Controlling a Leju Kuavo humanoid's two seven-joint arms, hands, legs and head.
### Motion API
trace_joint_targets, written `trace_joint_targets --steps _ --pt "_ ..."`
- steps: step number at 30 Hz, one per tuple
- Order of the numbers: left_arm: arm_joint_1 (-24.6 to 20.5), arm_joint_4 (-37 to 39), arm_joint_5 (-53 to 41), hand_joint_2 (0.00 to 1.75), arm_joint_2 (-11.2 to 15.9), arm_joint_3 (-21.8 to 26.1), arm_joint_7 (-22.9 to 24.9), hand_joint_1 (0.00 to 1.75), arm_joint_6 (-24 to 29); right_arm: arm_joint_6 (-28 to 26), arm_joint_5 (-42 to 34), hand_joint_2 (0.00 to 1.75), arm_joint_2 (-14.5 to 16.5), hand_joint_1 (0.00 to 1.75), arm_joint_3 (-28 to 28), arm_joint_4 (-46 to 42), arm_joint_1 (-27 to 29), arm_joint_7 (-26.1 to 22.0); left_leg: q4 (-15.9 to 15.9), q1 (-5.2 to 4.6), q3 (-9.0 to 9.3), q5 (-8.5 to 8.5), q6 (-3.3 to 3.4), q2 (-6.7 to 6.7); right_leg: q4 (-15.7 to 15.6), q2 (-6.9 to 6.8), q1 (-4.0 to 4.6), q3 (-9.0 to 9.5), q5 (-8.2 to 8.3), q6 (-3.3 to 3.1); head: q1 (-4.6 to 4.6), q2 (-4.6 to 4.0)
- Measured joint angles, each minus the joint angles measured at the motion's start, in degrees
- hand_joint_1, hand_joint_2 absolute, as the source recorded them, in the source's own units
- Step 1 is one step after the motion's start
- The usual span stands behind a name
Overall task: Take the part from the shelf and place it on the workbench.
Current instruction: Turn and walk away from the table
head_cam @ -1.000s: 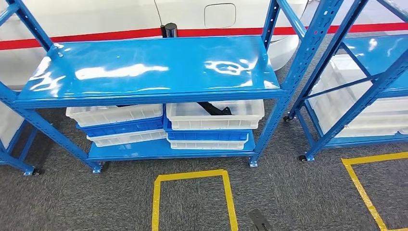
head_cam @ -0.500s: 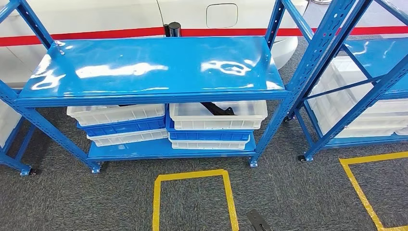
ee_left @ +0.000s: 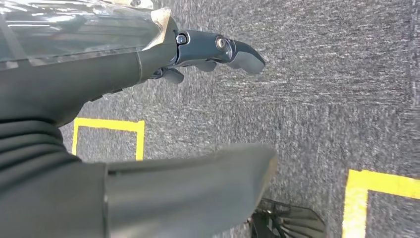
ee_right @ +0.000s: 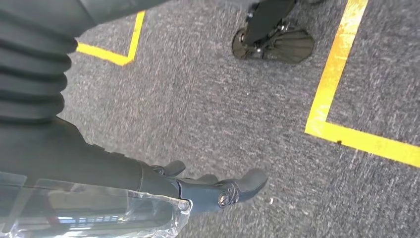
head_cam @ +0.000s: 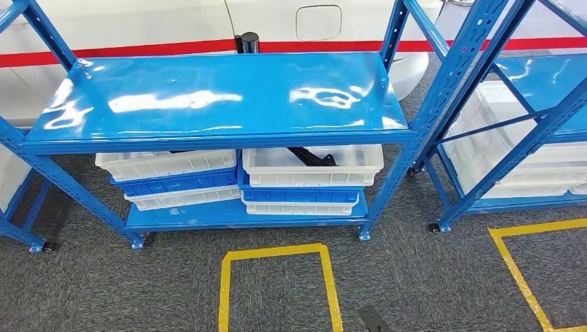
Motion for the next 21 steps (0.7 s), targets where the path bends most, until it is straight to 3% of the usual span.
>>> trace_joint_targets --steps 2,6,16,21 --pt "0.59 -0.52 3.04 0.00 0.24 -2.45 0.72 0.00 -0.27 0.25 -1.03 1.75 -0.01 0.00 -0.01 -0.56 0.52 -0.30 0.00 0.00 0.00 0.00 0.00 0.00 0.00 0.00 0.00 0.00 0.00 -0.01 0.00 0.00" --pt "1.84 -1.69 9.21 0.00 0.78 -7.76 2.17 0.00 -0.63 0.92 -3.18 0.00 -0.02 0.00 -0.09 -1.80 1.60 -0.90 -0.01 -0.01 0.00 0.00 0.00 0.00 0.00 0.00 0.00 0.00 -0.01 -0.01 0.00 0.00" --pt "2.80 -2.66 14.24 0.00 1.26 -12.23 3.36 0.00 -0.84 1.34 -4.88 0.00 -0.02 0.00 -0.27 -2.86 2.52 -1.37 -0.01 -0.01 0.00 0.00 0.00 0.00 0.00 0.00 0.00 0.00 -0.01 -0.01 0.00 0.00" --pt "5.66 -5.53 28.45 0.00 2.62 -24.94 6.70 0.00 -1.73 2.86 -9.84 0.00 -0.04 0.00 -0.87 -5.97 5.07 -2.79 -0.01 -0.03 -0.01 -0.01 0.00 0.00 0.00 0.00 0.00 -0.01 -0.01 -0.01 0.00 0.00"
